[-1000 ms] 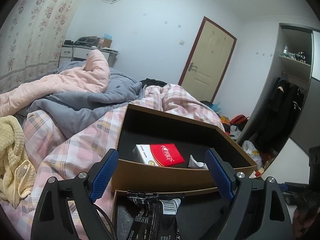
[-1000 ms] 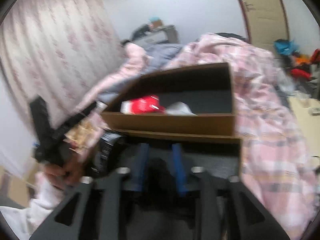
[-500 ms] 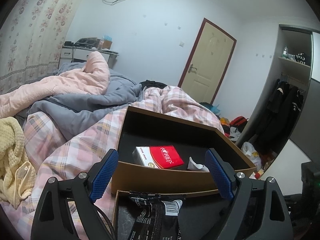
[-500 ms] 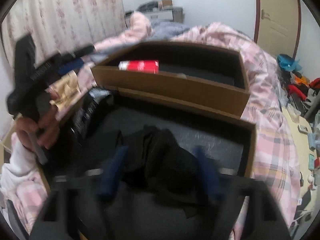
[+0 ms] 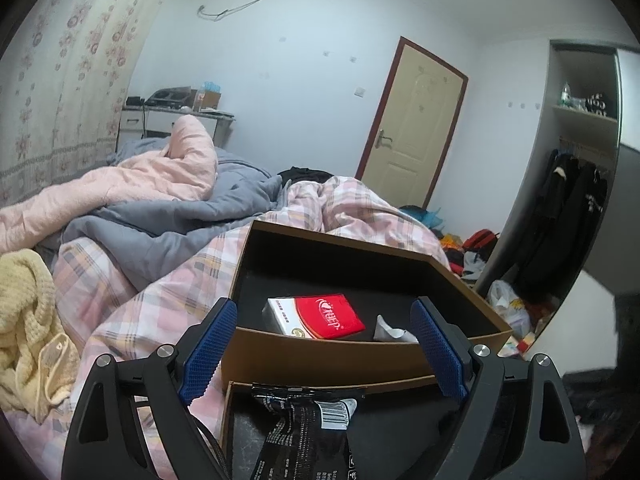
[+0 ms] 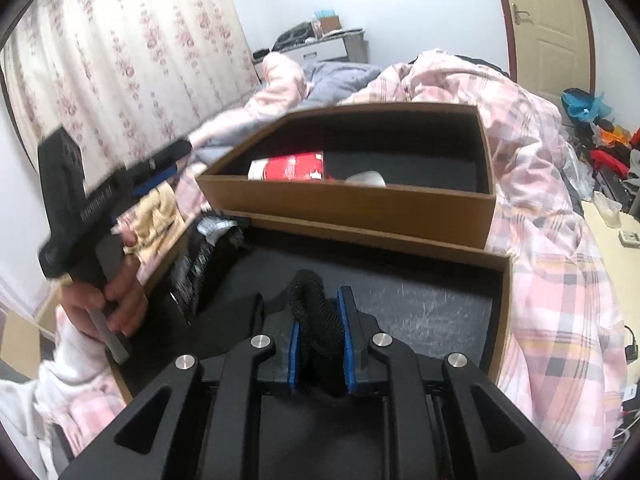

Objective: Organize soft objects
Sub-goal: 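Lift the black cloth with the right gripper over the upper box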

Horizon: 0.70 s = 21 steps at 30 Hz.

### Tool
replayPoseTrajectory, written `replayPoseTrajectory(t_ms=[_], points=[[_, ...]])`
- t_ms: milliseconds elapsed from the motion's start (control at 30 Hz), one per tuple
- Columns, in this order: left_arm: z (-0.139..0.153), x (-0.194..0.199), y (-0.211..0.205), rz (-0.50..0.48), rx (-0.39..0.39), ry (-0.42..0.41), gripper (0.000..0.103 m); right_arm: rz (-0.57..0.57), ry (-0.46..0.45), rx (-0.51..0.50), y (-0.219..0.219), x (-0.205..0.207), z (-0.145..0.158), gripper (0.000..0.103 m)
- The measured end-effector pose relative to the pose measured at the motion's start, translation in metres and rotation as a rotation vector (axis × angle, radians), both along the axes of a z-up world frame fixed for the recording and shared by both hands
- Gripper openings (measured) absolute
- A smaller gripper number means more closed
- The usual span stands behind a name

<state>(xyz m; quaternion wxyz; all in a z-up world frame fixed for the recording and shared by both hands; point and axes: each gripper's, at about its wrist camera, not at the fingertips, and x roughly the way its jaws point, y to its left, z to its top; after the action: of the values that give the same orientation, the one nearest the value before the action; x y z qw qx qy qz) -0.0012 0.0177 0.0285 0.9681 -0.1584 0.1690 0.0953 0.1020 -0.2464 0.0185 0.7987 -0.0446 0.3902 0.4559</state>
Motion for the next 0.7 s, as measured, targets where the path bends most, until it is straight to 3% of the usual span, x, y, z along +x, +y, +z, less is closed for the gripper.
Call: replayPoseTrajectory(t_ms=[333, 700], points=[[0.003, -0.003, -0.013, 0.018, 0.095, -0.006, 0.087, -0.047, -0.059, 0.081, 0.009, 0.0, 0.038, 0.013], [0.002, -0.002, -0.017, 0.025, 0.129, 0.005, 0.087, -0.141, -0.136, 0.229, 0.021, 0.029, 0.093, 0.013]])
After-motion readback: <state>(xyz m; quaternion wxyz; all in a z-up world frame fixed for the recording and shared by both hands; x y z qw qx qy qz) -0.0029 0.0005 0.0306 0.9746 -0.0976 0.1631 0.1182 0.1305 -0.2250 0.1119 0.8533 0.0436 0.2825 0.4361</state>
